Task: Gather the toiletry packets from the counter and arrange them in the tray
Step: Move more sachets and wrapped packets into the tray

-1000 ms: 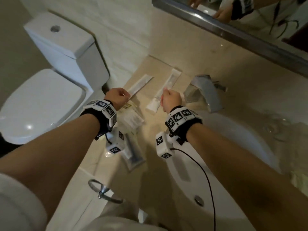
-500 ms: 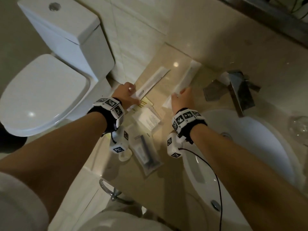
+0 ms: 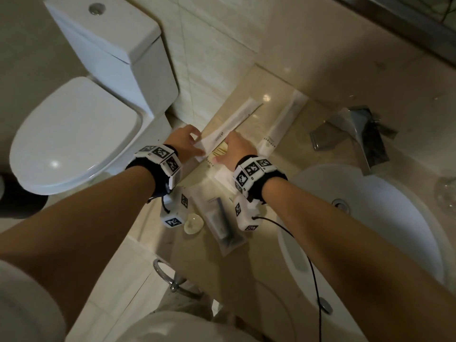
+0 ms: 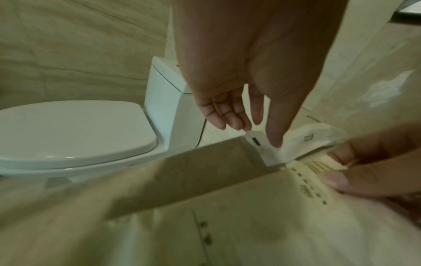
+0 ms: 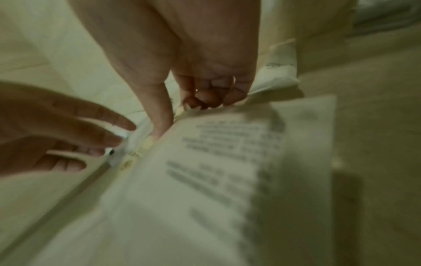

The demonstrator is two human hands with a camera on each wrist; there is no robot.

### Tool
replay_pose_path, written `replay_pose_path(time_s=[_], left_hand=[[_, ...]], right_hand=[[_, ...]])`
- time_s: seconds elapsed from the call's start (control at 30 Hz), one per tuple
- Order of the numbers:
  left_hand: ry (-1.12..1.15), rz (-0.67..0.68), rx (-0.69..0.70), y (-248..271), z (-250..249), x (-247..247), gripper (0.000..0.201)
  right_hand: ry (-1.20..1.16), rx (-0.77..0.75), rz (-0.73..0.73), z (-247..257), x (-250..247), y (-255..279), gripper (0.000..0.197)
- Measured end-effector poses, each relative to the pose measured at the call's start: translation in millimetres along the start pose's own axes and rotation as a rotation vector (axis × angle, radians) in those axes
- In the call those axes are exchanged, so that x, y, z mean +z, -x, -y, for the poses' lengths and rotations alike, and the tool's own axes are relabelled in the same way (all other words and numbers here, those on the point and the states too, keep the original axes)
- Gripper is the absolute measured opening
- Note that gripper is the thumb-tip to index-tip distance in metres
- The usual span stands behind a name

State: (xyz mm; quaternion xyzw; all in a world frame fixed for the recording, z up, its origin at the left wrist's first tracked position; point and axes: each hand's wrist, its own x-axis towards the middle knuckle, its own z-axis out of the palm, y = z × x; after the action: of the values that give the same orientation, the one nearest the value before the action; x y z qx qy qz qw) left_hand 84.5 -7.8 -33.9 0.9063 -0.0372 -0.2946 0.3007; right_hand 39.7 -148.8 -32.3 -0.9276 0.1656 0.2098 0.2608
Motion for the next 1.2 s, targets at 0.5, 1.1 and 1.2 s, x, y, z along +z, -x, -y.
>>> replay_pose_path(time_s=[0.5,1.1,1.2], left_hand=[[0.194,0.010,0.154,28.1,-16.7,-1.5,0.023],[0.208,-0.100,0.076,35.3,-11.2,-5.5,0.031],[0.235,-0.125,0.049,37.8,-5.0,-7.7,0.032]], right_hand=[[-0.757,-0.055,-0.046,-34.6,-35.2,14.4,0.026],[-0.045,-0.142,-0.023,-20.1,-10.1,25.1,0.050],[0.254,-0.214,-0.011,-12.5,-5.8,21.0,0.065]])
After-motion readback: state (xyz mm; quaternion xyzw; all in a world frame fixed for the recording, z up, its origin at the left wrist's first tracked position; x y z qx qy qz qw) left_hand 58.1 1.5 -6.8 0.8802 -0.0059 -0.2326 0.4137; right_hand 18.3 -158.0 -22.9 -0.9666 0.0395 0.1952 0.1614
